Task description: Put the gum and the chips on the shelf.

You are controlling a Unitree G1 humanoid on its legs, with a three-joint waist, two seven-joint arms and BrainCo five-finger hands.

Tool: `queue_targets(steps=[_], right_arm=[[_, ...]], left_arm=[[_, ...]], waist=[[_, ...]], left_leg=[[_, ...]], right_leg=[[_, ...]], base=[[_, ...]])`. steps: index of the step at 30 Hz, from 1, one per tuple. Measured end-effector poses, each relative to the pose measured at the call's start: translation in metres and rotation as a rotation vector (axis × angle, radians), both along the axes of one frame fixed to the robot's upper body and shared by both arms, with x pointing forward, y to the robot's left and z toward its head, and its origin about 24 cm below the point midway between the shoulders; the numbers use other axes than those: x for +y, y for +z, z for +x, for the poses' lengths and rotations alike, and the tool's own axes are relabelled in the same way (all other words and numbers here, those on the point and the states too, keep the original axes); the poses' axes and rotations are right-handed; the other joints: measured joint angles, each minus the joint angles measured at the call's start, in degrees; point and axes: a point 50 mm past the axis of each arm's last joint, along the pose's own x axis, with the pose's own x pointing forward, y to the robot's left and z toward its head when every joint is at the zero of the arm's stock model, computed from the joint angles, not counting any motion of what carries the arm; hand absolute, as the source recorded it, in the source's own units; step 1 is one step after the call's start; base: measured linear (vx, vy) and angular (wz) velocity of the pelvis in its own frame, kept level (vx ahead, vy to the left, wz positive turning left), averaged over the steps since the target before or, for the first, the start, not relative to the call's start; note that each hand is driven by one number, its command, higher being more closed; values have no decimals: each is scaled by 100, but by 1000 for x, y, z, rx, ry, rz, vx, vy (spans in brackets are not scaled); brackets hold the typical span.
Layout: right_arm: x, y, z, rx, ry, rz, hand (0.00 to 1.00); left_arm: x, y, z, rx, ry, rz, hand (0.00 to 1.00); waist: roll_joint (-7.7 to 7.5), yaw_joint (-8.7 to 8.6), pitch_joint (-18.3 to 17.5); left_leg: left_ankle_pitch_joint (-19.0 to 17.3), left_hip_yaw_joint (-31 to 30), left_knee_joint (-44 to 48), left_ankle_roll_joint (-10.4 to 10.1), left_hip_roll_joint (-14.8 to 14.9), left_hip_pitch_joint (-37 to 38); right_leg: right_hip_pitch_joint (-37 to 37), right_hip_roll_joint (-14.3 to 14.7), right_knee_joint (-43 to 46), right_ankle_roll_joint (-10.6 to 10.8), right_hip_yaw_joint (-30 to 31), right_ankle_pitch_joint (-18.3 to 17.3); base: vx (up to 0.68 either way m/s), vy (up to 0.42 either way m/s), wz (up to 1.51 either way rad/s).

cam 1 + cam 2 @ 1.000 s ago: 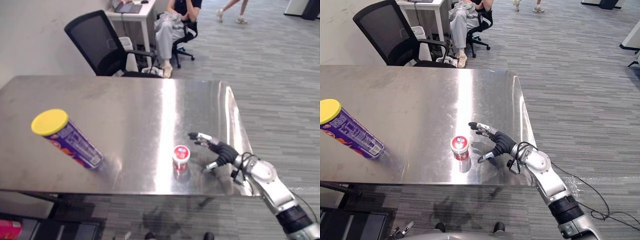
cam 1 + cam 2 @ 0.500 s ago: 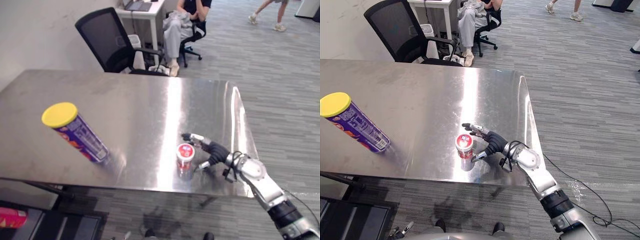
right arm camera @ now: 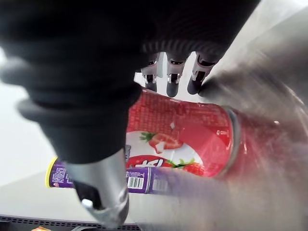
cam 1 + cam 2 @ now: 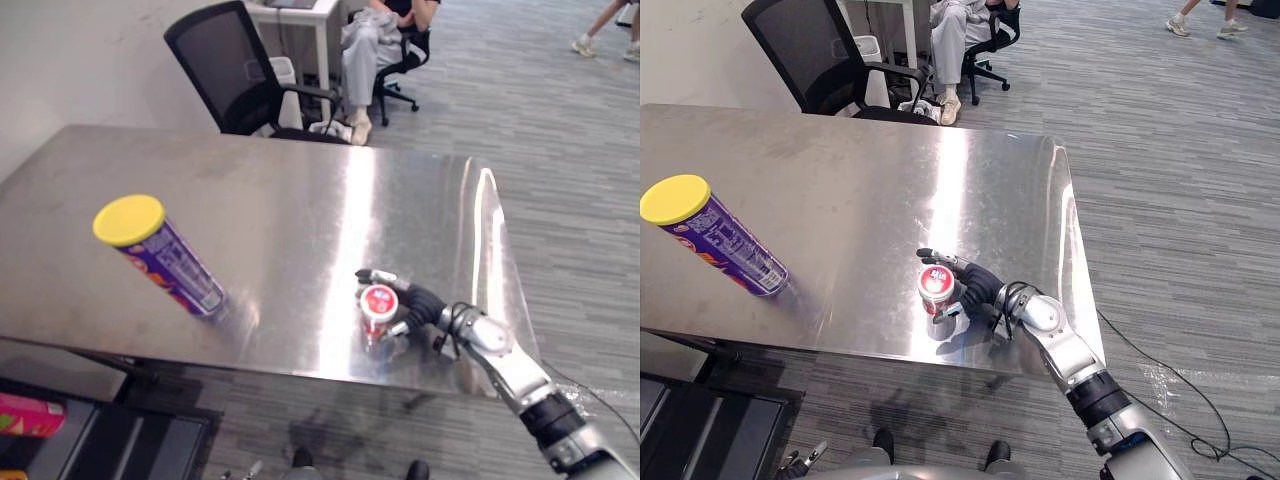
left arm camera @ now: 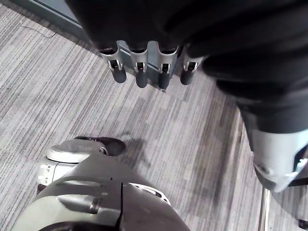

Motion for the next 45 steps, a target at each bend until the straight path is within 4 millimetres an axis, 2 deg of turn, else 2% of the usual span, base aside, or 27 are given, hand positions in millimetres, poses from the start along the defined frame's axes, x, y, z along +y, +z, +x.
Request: queue_targets(steps=[12, 22, 26, 28, 33, 36, 43, 45], right_arm=[[25, -5, -5, 25, 74, 18, 100], [22, -1, -3, 4, 22, 36, 100], [10, 29, 0, -109, -55, 114, 100], [-6, 53, 2, -201, -132, 174, 100], [-36, 81, -2, -315, -236, 221, 100], [-48, 86, -6, -340, -283, 233, 100], [-69, 99, -14, -403, -369, 263, 100], [-72, 99, -15, -400, -374, 271, 100]], left_arm=[[0, 0, 1, -2, -1, 0, 0], [0, 0, 1, 0, 3, 7, 0], [1, 1, 2, -12, 10, 9, 0], [0, 2, 5, -30, 34, 9, 0], [-3, 2, 5, -35, 48, 0, 0], [-4, 1, 5, -37, 53, -2, 0], [-3, 2, 4, -37, 61, 4, 0], [-1, 2, 4, -43, 78, 11, 0]], waist=[[-2, 40, 25], [-2, 32, 25], [-5, 27, 23], [-7, 17, 22], [-26, -11, 10], [-56, -120, -9], [-129, -164, -145], [-183, -239, -240]], left_leg=[[0, -2, 1, 1, -3, -1], [0, 2, 15, 0, 26, 2], [-3, 26, 19, -2, 51, 13], [-4, 48, 19, -3, 56, 39], [-18, 184, 15, -17, 65, 115], [-18, 196, 15, -17, 81, 123], [-15, 348, -62, -17, 83, 200], [-15, 355, -76, -17, 77, 205]], right_leg=[[3, -4, -1, 0, -5, 0], [11, -4, 0, 0, 0, 0], [9, 8, -1, -2, 27, 2], [16, 15, -2, -4, 48, 3], [18, 41, -40, -29, 190, 45], [11, 77, -41, -30, 205, 46], [11, 103, -156, -54, 337, 134], [12, 103, -165, -53, 340, 134]], base=[[0, 0, 0], [0, 0, 0], [0, 0, 0], [0, 0, -5], [-3, 7, -14], [-5, -2, -3], [-6, 2, -11], [0, 0, 0]])
